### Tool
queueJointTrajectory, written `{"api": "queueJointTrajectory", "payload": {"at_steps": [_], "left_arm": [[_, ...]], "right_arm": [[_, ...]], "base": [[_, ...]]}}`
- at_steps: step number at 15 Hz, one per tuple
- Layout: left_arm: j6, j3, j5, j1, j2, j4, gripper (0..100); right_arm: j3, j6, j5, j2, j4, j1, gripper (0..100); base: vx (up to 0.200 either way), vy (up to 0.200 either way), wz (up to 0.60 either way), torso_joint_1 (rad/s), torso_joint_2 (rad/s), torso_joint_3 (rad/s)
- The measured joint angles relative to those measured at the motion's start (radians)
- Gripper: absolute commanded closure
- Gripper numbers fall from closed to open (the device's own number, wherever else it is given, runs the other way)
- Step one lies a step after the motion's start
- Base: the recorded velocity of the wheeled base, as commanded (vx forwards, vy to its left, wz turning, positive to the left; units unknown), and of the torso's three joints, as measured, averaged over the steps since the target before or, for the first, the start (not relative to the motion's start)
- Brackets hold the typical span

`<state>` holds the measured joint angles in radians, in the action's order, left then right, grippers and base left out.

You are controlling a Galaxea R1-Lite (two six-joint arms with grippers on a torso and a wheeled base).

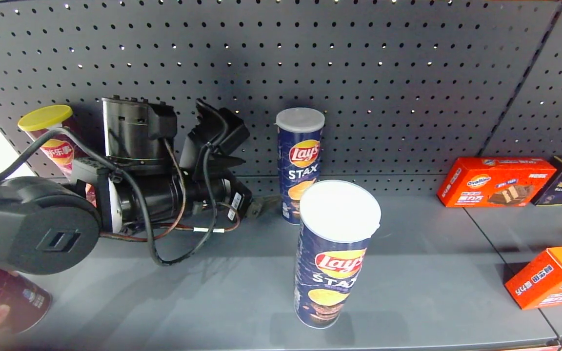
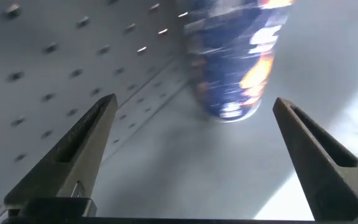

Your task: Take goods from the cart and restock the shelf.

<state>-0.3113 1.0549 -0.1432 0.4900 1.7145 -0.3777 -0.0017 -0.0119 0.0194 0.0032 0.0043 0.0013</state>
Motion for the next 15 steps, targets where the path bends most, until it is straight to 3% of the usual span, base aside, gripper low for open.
{"api": "queueJointTrajectory", "payload": {"at_steps": [6,15], "left_arm": [[-0.003,0.014,0.045,0.000,0.040,-0.001,0],[-0.003,0.085,0.051,-0.004,0.142,-0.001,0]], "right_arm": [[0.000,0.000,0.000,0.000,0.000,0.000,0],[0.000,0.000,0.000,0.000,0.000,0.000,0]], "base": [[0.000,0.000,0.00,0.000,0.00,0.000],[0.000,0.000,0.00,0.000,0.00,0.000]]}}
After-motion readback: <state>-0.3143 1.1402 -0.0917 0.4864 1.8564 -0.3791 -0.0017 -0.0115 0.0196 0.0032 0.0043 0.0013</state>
